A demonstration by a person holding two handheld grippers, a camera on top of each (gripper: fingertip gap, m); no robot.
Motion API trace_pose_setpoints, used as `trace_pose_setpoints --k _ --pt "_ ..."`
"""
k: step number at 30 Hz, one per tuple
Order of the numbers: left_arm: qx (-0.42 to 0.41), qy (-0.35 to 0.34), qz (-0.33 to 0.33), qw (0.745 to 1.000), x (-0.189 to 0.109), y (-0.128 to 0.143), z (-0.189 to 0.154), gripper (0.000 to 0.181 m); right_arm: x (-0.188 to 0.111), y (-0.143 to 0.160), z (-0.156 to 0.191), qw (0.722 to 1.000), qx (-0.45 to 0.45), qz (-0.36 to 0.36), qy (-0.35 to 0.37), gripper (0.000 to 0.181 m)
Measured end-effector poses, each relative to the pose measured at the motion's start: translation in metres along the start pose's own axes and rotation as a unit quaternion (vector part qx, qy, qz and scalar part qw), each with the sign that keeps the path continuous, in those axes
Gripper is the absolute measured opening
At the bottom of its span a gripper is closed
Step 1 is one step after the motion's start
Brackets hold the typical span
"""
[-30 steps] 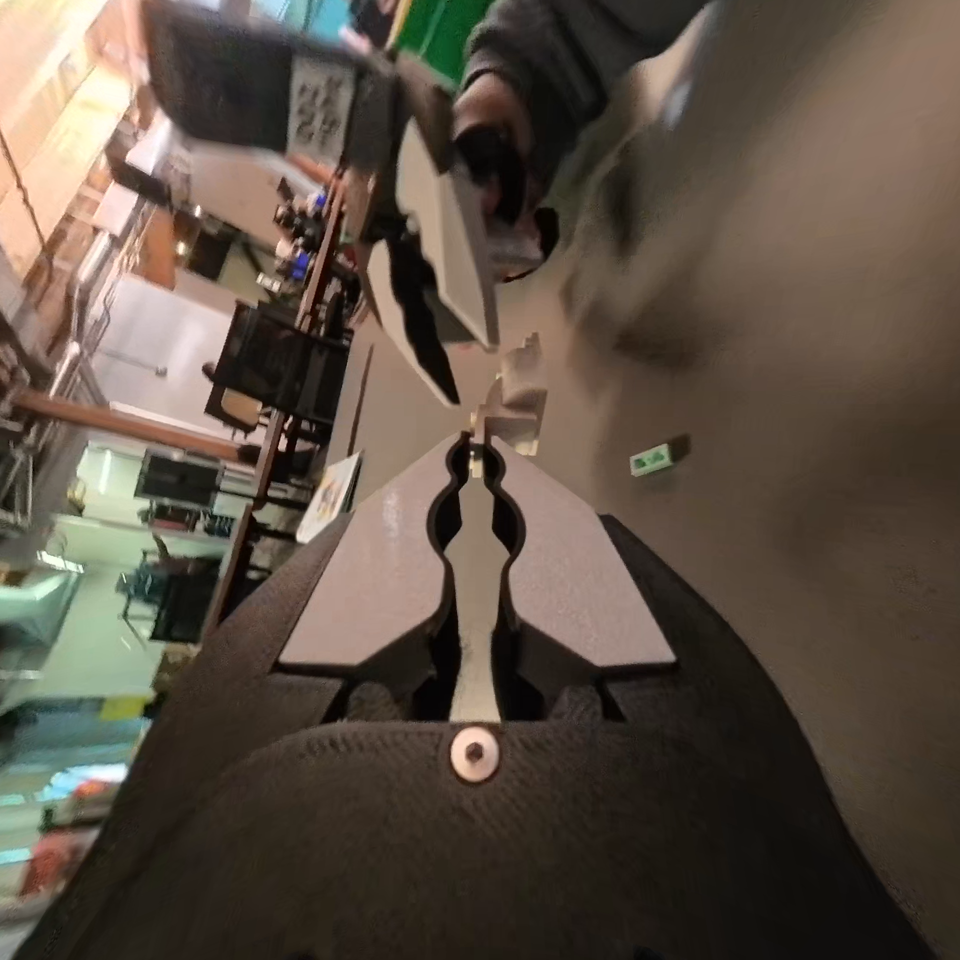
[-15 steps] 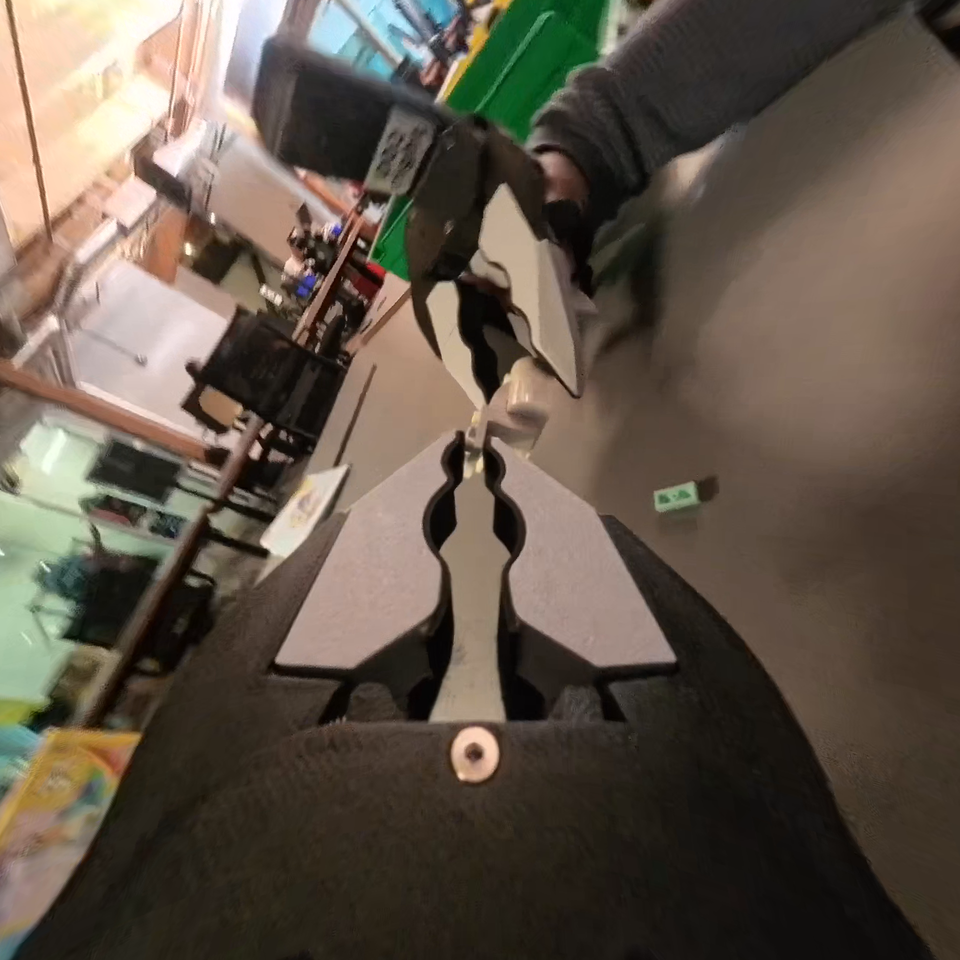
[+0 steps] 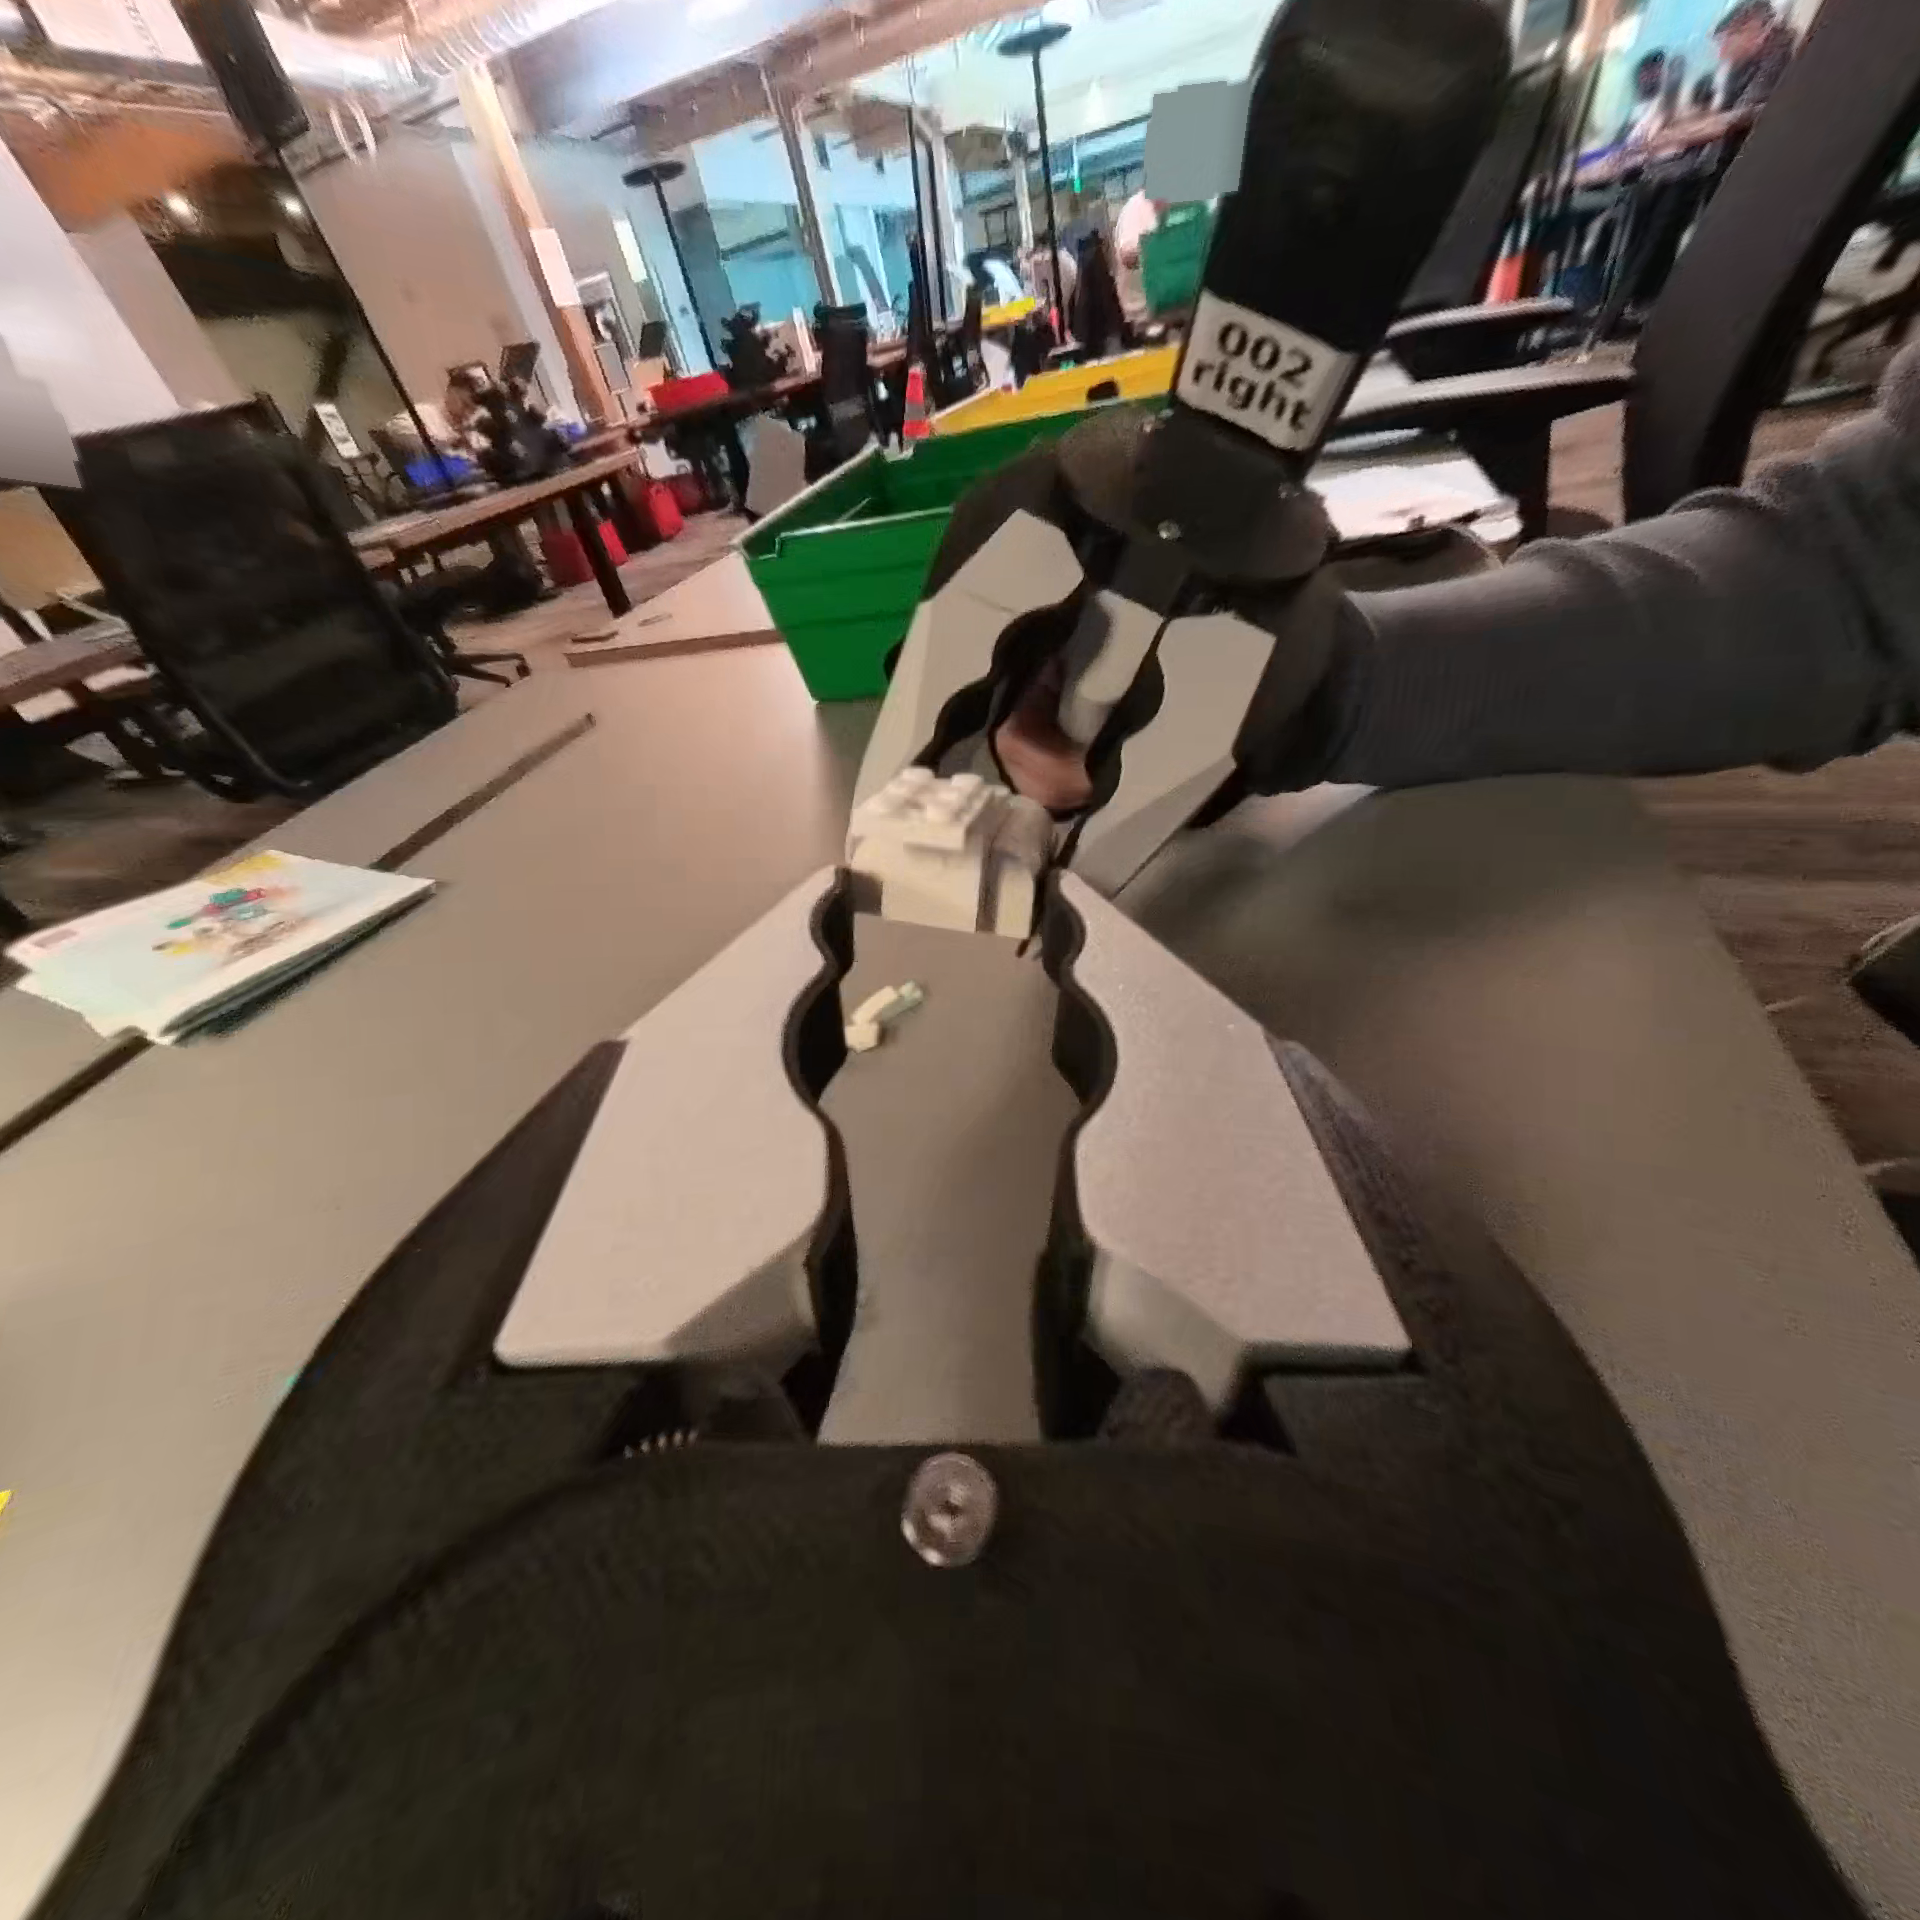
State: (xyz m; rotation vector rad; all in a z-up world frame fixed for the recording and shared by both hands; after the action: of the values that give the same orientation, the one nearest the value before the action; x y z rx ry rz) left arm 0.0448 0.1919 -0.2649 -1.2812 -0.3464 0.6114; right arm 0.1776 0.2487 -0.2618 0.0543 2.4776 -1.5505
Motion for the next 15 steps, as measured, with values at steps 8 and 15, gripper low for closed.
trace_pose_setpoints --k 8,15 --pt "-0.031 0.038 0.020 0.999 0.000 0.006 0.001 0.033 0.000 0.012 -0.004 0.992 0.103 -0.003 -0.072 0.038" --pt "-0.123 0.043 -0.019 0.991 -0.007 0.009 0.011 0.033 -0.010 0.009 -0.010 0.997 0.069 -0.004 -0.042 0.042"
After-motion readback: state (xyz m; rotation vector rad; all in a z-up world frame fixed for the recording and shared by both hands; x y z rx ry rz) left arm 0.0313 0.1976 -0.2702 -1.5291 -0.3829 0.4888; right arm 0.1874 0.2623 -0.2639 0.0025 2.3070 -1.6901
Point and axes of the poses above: each gripper's, where its closed fingertips meet, x out along the fingers, y out of its underside, z = x × y across the jaws, the point moved 8 cm from there along -x, back along the fingers, and after that the axes turned 4 degrees about x, right-handed, at the moved point
